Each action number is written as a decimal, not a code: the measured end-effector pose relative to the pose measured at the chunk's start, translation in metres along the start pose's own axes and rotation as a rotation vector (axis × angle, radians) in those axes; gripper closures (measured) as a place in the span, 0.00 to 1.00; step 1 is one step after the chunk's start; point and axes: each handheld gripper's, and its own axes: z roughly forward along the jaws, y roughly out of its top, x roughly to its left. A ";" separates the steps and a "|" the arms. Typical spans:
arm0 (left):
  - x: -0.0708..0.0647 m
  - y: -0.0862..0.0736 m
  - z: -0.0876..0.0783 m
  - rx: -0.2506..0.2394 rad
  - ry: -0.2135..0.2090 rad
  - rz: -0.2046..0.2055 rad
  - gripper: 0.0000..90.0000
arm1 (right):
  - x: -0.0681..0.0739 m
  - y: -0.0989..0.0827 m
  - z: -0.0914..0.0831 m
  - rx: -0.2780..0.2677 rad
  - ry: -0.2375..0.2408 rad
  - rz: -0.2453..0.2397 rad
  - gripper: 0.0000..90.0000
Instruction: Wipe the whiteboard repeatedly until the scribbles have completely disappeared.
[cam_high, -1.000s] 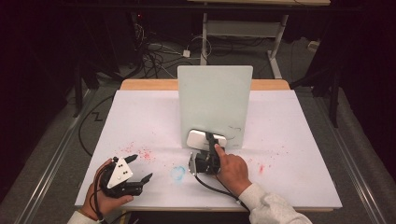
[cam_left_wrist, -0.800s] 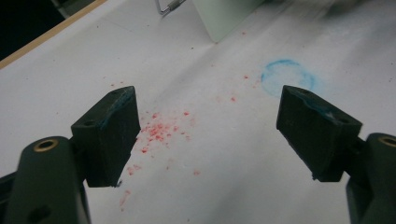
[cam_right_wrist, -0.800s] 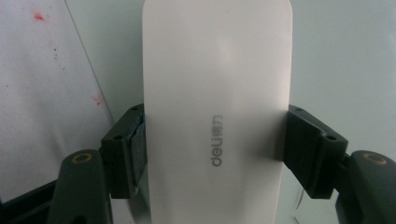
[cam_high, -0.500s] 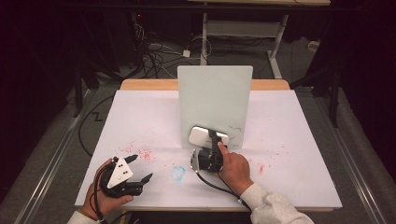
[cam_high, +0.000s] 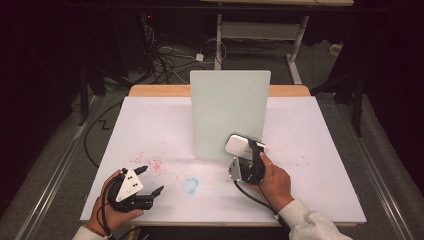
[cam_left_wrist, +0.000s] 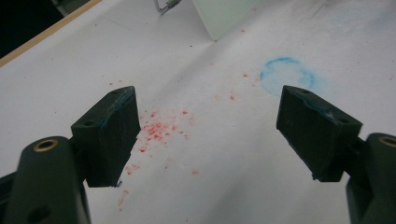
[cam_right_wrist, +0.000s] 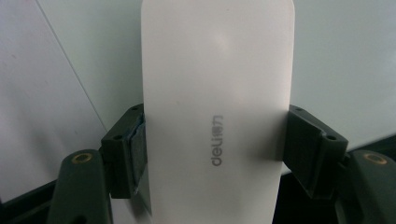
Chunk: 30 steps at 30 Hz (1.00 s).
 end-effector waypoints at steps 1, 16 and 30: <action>0.000 0.000 0.000 0.001 0.001 -0.001 0.23 | -0.002 -0.003 0.000 0.003 0.000 0.004 0.35; 0.001 0.000 0.000 -0.002 0.002 -0.002 0.23 | -0.041 -0.028 0.000 0.033 -0.020 0.173 0.35; 0.000 0.001 -0.001 -0.003 0.004 0.004 0.23 | -0.033 -0.046 0.000 0.069 0.027 0.136 0.35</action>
